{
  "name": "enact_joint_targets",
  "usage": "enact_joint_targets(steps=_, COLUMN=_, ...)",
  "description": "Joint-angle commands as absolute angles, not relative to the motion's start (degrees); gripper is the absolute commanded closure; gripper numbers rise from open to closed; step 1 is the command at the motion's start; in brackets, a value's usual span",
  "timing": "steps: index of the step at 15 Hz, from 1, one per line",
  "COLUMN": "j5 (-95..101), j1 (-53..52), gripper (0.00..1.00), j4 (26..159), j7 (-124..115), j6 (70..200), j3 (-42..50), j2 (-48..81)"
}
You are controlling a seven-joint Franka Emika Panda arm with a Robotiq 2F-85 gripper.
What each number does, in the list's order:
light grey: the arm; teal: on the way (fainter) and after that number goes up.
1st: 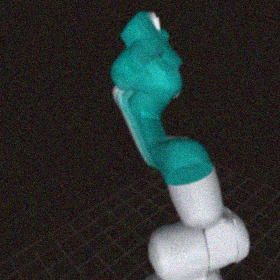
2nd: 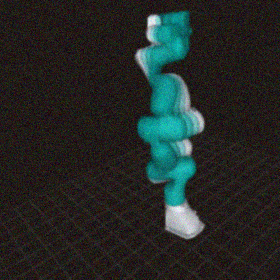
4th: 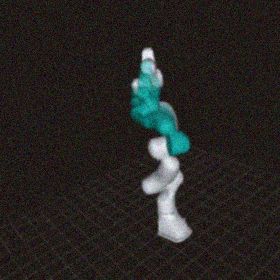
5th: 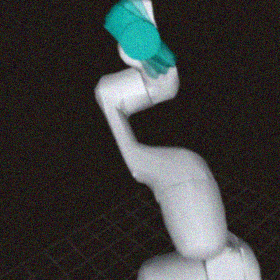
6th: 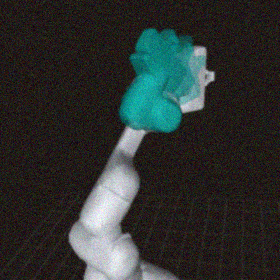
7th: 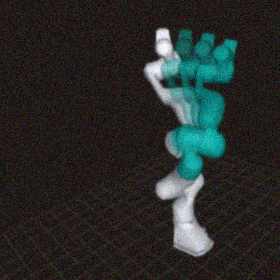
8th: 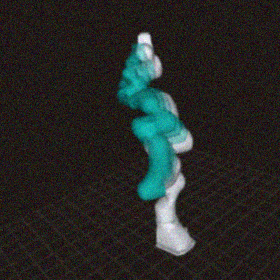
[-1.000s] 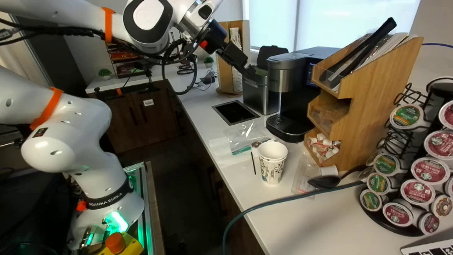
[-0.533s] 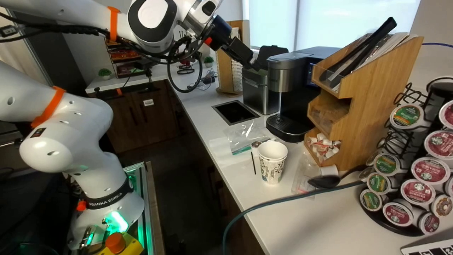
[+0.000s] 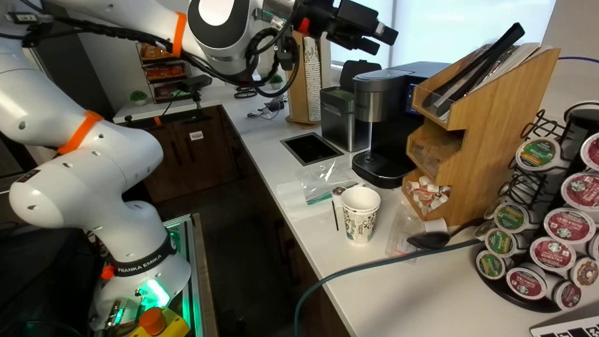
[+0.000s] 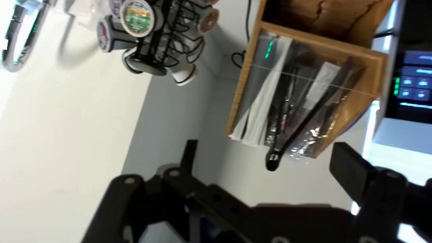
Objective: Place the tongs inside the cup
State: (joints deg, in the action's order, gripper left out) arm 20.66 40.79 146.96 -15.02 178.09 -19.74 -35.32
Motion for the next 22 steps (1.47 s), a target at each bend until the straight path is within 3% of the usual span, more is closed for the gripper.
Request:
enact_joint_targets(steps=1, j5=23.6, j1=56.4, gripper=0.00, j4=139.0, j7=-24.1, j6=174.0, j3=-30.8, j2=-31.5)
enact_joint_targets(steps=2, j5=22.6, j1=60.9, gripper=0.00, j4=136.6, j7=-25.7, j6=173.4, j3=-34.4, j2=-30.4)
enact_joint_targets(steps=3, j5=21.6, j1=53.9, gripper=0.00, j4=141.5, j7=-21.0, j6=176.4, j3=-28.5, j2=-32.7)
enact_joint_targets(steps=8, j5=21.4, j1=54.4, gripper=0.00, j4=140.5, j7=-21.2, j6=176.5, j3=-28.9, j2=-31.7)
enact_joint_targets(steps=13, j5=8.4, j1=39.9, gripper=0.00, j4=132.5, j7=-16.8, j6=175.1, j3=-16.7, j2=-20.0)
enact_joint_targets(steps=17, j5=0.7, j1=25.6, gripper=0.00, j4=124.6, j7=-13.5, j6=164.8, j3=-4.9, j2=-14.7)
enact_joint_targets(steps=19, j5=5.2, j1=30.8, gripper=0.00, j4=122.9, j7=-15.3, j6=159.6, j3=-8.3, j2=-15.0)
enact_joint_targets(steps=22, j5=3.9, j1=29.7, gripper=0.00, j4=123.5, j7=-14.3, j6=161.6, j3=-7.6, j2=-14.9)
